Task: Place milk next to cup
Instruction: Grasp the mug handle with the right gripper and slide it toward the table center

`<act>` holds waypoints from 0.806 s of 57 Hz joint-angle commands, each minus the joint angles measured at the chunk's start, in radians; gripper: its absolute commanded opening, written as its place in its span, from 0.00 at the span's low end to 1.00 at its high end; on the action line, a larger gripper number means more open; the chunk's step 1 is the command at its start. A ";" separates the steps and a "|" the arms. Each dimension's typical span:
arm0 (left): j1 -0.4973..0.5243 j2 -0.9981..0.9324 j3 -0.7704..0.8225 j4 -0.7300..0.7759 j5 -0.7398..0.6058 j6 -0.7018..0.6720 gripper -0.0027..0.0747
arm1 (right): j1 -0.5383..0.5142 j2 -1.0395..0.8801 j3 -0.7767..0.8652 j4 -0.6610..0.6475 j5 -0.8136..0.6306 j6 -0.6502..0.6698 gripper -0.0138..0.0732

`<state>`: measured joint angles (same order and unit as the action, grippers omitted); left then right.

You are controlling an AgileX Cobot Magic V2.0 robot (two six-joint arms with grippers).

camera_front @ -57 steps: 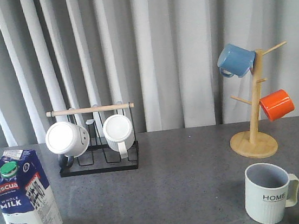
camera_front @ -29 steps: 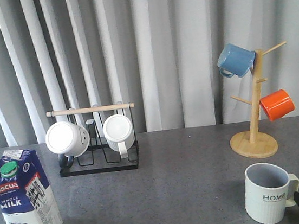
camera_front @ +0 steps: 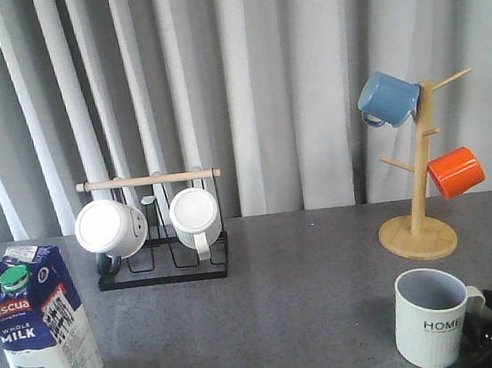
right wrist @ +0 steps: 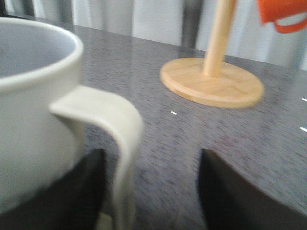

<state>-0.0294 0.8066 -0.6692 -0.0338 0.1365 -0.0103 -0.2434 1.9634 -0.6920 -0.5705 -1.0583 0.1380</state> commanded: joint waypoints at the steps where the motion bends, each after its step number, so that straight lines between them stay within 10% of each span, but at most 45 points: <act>1: -0.004 -0.003 -0.036 -0.008 -0.069 -0.010 0.78 | 0.039 -0.037 -0.059 0.007 -0.041 -0.002 0.36; 6: -0.004 -0.003 -0.036 -0.008 -0.069 -0.010 0.78 | 0.082 -0.055 -0.069 0.038 -0.001 0.003 0.14; 31: -0.004 -0.003 -0.036 -0.008 -0.069 -0.010 0.78 | 0.476 -0.260 -0.108 0.570 0.229 -0.011 0.15; 46: -0.004 -0.003 -0.036 -0.008 -0.069 -0.010 0.78 | 0.704 -0.157 -0.224 0.931 0.260 -0.306 0.15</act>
<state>-0.0294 0.8066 -0.6692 -0.0338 0.1365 -0.0103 0.4060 1.8132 -0.8537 0.2284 -0.7254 -0.0502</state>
